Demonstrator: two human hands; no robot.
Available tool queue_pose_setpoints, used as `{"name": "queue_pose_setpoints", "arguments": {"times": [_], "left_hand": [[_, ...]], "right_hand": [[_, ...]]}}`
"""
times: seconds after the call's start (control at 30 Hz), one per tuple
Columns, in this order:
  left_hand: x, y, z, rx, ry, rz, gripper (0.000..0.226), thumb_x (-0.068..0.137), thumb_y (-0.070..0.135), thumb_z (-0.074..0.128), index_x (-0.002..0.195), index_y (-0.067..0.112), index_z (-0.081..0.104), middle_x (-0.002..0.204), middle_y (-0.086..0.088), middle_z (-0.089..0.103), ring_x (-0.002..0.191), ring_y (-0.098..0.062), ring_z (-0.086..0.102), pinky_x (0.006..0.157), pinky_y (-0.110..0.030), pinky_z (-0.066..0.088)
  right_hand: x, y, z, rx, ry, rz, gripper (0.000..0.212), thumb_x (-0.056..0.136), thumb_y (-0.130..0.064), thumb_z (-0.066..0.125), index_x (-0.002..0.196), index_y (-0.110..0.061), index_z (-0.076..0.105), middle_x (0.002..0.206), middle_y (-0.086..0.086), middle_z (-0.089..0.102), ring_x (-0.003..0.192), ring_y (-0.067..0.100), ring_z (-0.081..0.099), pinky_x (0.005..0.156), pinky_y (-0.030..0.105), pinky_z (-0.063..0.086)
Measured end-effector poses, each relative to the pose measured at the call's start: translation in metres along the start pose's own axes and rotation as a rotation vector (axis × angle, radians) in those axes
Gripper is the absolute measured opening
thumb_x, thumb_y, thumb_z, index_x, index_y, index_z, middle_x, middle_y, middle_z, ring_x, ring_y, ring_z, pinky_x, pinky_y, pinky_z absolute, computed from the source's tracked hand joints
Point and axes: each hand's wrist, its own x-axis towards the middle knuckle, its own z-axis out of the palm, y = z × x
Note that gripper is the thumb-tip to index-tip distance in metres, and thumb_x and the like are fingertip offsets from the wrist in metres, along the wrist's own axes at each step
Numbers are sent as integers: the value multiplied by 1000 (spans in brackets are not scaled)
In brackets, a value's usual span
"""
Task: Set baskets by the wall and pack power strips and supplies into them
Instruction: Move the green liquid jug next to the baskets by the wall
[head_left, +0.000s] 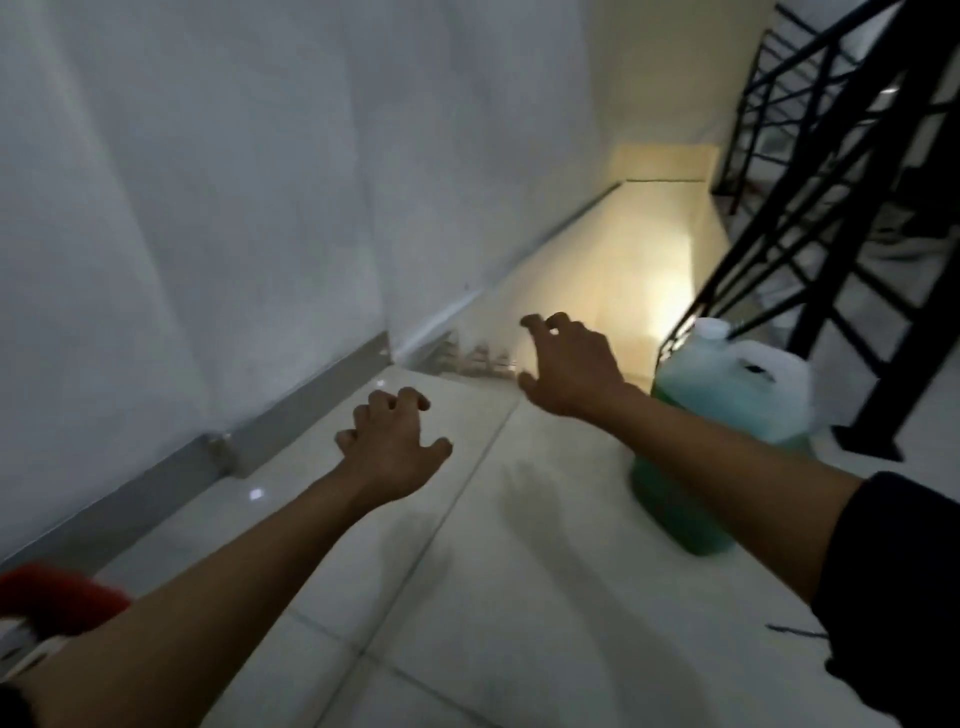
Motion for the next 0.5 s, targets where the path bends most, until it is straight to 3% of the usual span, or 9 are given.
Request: {"name": "queue_pose_setpoints", "arguments": {"times": [0.17, 0.3, 0.37, 0.43, 0.5], "left_hand": [[26, 103, 29, 2, -70, 225, 52, 87, 45, 54, 131, 22, 38, 143, -10, 35, 132, -29, 33, 104, -46, 27], [38, 155, 50, -18, -124, 312, 49, 88, 44, 53, 129, 22, 38, 142, -8, 35, 133, -28, 32, 104, -46, 26], [44, 169, 63, -21, -158, 329, 48, 89, 44, 52, 129, 22, 39, 143, -7, 36, 133, -27, 33, 106, -47, 26], [49, 176, 78, -25, -185, 346, 47, 88, 45, 53, 128, 22, 39, 142, -6, 39, 131, -27, 36, 105, -48, 27], [51, 178, 91, -46, -210, 357, 47, 88, 44, 53, 127, 22, 40, 140, -5, 42, 128, -25, 40, 104, -47, 30]], "right_hand": [[-5, 129, -24, -151, 26, 336, 58, 87, -34, 55, 135, -8, 36, 131, 21, 45, 120, 38, 45, 95, 44, 38], [-9, 197, -13, -147, -127, 583, 56, 86, -32, 54, 133, -6, 37, 136, 23, 41, 125, 38, 40, 97, 43, 37], [-7, 214, -4, -81, -208, 614, 53, 84, -29, 54, 130, -6, 40, 131, 21, 47, 120, 38, 45, 87, 39, 41], [-2, 225, 2, -66, -173, 623, 39, 84, -23, 54, 119, -6, 50, 121, 17, 56, 110, 35, 54, 75, 34, 41], [0, 231, 4, -82, -108, 646, 30, 85, -19, 53, 111, -6, 55, 115, 15, 60, 106, 33, 58, 73, 34, 43]]}}
